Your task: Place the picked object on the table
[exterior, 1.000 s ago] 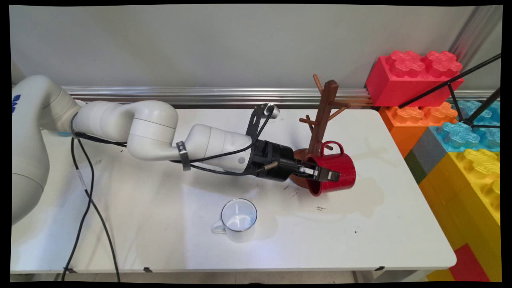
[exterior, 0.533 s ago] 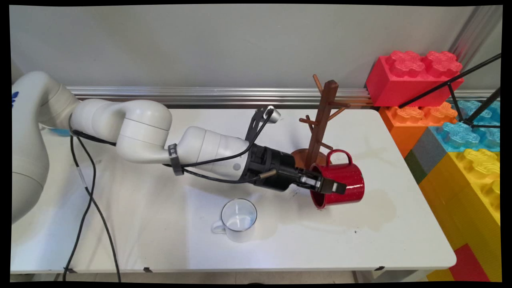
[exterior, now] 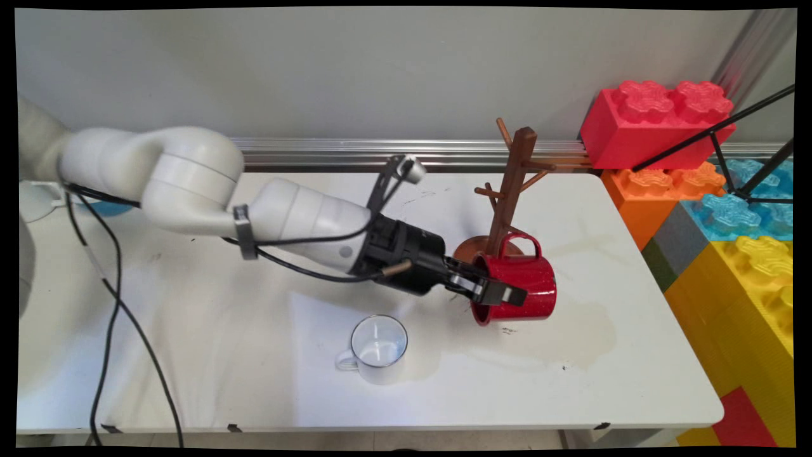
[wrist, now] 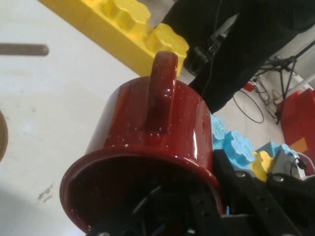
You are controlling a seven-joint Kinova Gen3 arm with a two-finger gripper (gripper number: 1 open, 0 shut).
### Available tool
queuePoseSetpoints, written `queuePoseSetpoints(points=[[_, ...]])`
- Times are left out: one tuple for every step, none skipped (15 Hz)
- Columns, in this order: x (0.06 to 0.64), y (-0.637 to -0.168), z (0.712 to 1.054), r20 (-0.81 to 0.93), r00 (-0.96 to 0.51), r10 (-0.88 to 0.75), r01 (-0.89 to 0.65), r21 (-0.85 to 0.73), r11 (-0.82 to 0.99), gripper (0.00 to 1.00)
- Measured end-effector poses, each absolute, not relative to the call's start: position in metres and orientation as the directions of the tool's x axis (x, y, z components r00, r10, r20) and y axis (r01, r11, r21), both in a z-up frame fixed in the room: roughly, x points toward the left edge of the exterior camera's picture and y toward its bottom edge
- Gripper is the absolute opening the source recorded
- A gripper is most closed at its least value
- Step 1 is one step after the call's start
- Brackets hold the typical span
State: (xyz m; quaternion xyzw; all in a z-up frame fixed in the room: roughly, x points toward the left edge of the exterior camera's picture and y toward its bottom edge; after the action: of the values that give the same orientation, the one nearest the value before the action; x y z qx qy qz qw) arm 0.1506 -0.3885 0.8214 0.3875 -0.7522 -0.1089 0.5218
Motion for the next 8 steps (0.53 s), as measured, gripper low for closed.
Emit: queuePoseSetpoints(points=[[0.154,-0.388,0.827,0.704,-0.166,-0.69,-0.469,0.559,0.684,0.0],[0.157,-0.386,0.831,0.707,-0.177,-0.684,-0.468,0.551,0.691,0.0],[0.159,-0.385,0.836,0.71,-0.185,-0.68,-0.467,0.545,0.696,0.0],[0.161,-0.383,0.84,0.714,-0.2,-0.671,-0.469,0.532,0.705,0.0],[0.164,-0.381,0.843,0.714,-0.226,-0.663,-0.485,0.508,0.712,0.0],[0.168,-0.381,0.843,0.706,-0.26,-0.658,-0.515,0.475,0.713,0.0],[0.175,-0.381,0.845,0.687,-0.309,-0.658,-0.561,0.427,0.709,0.0],[0.18,-0.38,0.849,0.672,-0.338,-0.659,-0.58,0.402,0.708,0.0]])
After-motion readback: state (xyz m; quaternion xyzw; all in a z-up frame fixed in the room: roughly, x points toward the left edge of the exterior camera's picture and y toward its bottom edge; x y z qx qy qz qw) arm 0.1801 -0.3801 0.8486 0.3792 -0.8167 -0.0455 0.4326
